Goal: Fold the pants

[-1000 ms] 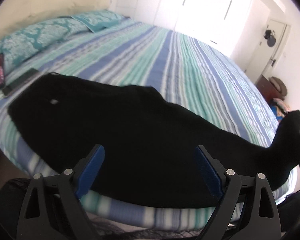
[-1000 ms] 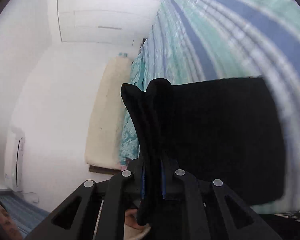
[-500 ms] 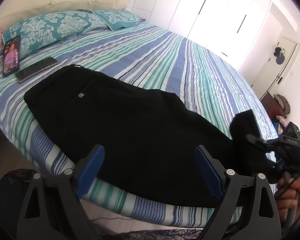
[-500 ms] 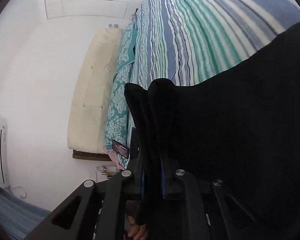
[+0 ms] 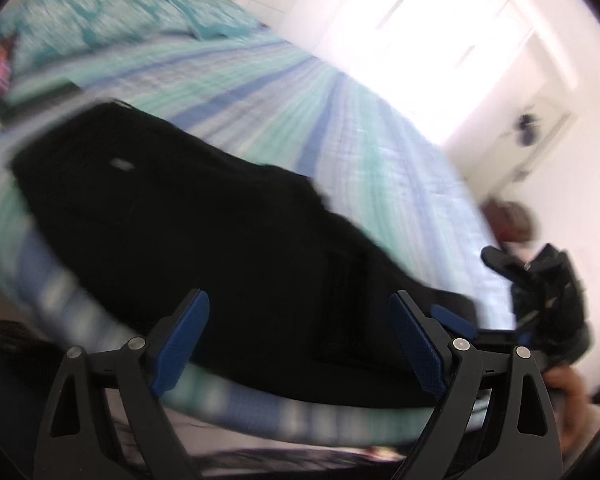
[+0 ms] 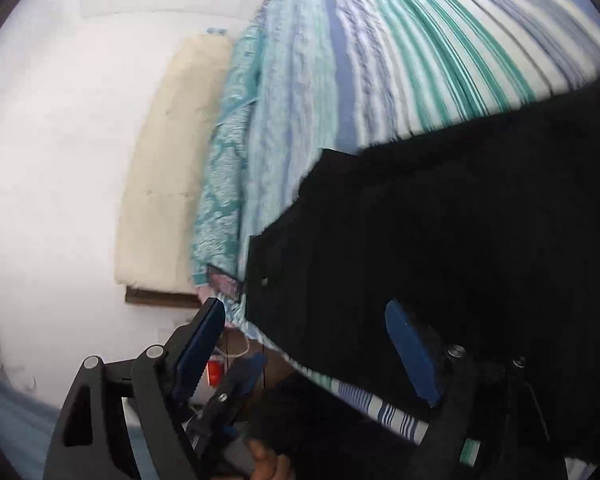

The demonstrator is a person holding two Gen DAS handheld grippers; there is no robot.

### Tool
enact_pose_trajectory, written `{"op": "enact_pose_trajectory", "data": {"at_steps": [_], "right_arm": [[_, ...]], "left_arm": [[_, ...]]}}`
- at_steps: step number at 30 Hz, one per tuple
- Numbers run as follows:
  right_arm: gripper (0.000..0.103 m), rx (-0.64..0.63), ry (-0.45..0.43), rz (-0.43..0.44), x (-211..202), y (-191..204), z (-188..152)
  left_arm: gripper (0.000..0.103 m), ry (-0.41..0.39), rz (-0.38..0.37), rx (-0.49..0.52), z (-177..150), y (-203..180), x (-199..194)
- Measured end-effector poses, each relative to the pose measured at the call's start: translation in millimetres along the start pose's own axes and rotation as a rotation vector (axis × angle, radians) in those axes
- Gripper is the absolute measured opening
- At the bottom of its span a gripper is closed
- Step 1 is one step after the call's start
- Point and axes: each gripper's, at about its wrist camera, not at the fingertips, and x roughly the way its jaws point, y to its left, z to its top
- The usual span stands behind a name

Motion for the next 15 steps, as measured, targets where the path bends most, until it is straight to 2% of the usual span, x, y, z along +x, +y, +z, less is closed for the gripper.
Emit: {"op": "enact_pose_trajectory", "data": {"at_steps": [1, 3, 5, 7, 8, 9, 10, 11, 12, 15], "right_arm": [[0.087, -0.045, -0.003, -0.011, -12, 5, 0], [0.095, -0.188, -0.011, -0.096, -38, 21, -5], [0.097, -0.330, -0.027, -0.217, -66, 28, -19], [0.096, -0.415, -0.041, -0.320, -96, 24, -38], [0.097, -0.430, -0.052, -0.347, -109, 20, -47], [0.097, -0.432, -0.062, -0.361, -125, 12, -59], [0.096, -0.427, -0.072, -0.372, -135, 6, -65], [0.096, -0.413, -0.090, -0.383, -148, -1, -74], [0.096, -0.398, -0.108, -0.389, -158, -9, -81], [0.096, -0.338, -0.159, -0.382, -180, -26, -90]], "left_arm": [[0.092, 0.029, -0.061, 0.007, -2, -7, 4], [0.091, 0.074, -0.114, 0.069, -7, -24, 11], [0.090, 0.106, -0.100, 0.222, -16, -57, 21], [0.088, 0.113, -0.069, 0.329, -20, -80, 30], [0.084, 0.121, -0.049, 0.367, -22, -89, 36], [0.069, 0.143, -0.021, 0.393, -23, -96, 45], [0.049, 0.169, 0.005, 0.405, -24, -98, 54], [0.039, 0.197, 0.030, 0.410, -25, -99, 64], [0.034, 0.220, 0.051, 0.410, -26, -99, 72], [0.034, 0.259, 0.116, 0.427, -31, -98, 88]]}}
